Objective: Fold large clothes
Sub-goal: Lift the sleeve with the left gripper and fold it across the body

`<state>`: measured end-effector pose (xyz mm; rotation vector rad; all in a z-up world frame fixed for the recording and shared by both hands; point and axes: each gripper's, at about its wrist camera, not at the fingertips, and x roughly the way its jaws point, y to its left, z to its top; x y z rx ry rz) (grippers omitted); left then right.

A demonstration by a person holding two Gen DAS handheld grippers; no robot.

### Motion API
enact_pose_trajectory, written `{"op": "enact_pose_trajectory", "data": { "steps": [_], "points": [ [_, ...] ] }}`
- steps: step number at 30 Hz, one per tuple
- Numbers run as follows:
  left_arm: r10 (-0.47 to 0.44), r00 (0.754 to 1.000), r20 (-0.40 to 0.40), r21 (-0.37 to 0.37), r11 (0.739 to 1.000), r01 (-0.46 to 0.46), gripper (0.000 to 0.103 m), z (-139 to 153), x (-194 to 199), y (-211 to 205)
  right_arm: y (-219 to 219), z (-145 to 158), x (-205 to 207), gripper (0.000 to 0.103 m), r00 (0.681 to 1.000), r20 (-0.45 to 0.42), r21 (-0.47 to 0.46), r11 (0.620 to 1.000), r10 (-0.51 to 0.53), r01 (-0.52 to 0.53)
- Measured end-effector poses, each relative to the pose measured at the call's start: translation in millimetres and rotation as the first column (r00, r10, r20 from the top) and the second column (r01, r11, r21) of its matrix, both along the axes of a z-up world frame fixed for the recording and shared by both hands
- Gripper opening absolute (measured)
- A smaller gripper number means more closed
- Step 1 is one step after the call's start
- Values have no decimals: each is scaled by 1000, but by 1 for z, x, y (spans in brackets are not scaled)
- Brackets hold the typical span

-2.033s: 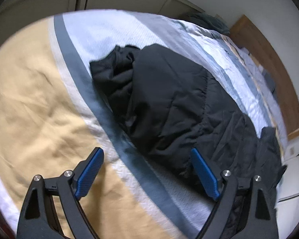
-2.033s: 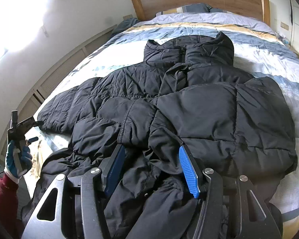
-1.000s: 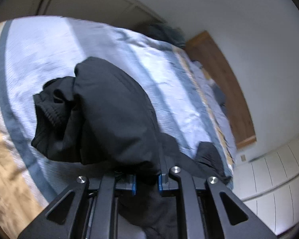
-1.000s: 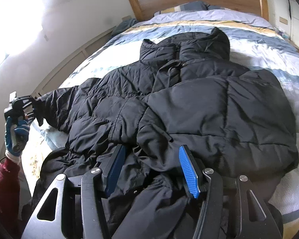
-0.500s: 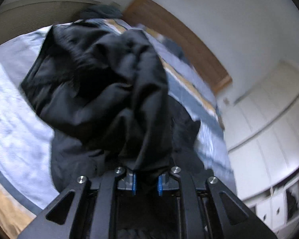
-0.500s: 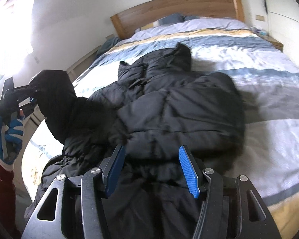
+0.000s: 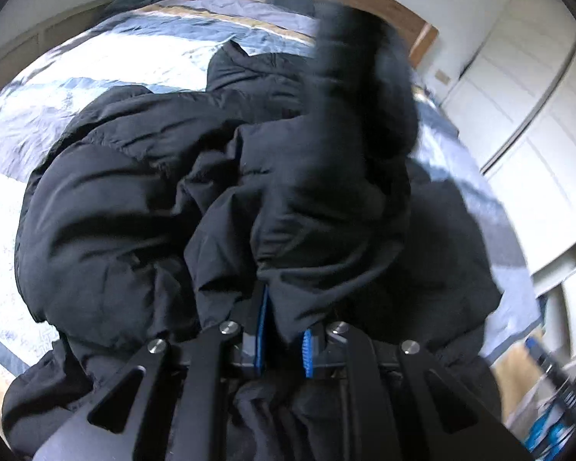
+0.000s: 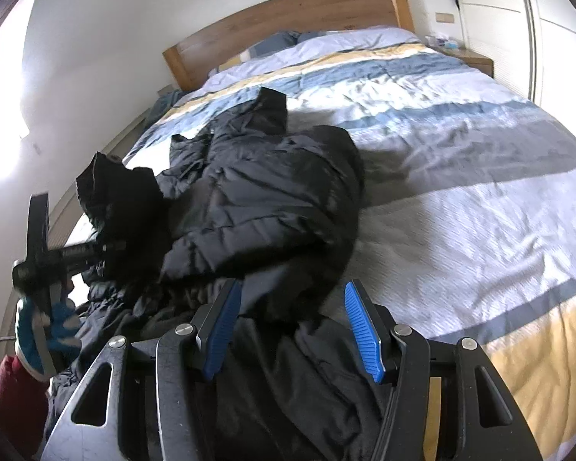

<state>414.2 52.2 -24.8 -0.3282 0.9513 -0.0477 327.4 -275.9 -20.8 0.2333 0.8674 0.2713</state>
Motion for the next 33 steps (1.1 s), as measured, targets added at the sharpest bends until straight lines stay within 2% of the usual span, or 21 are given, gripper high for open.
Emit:
{"op": "enact_pose_trajectory", "data": {
  "steps": [6,12,19,33],
  "points": [
    [-53,999,2,63,997,53,14,-10,-20,-17,-2,-13,4,56,1000,-23,5,1000,-17,17],
    [-83,997,-3,100,992,83,14,-25,-35,4,14,-16,10,56,999,-32,-4,1000,13,-14],
    [-99,995,-8,157,983,99,14,-31,-39,3,29,-16,16,56,999,-33,-12,999,40,-40],
    [-112,993,-24,171,979,114,15,-32,-41,-1,36,-16,14,56,998,-34,-20,999,48,-48]
  ]
}}
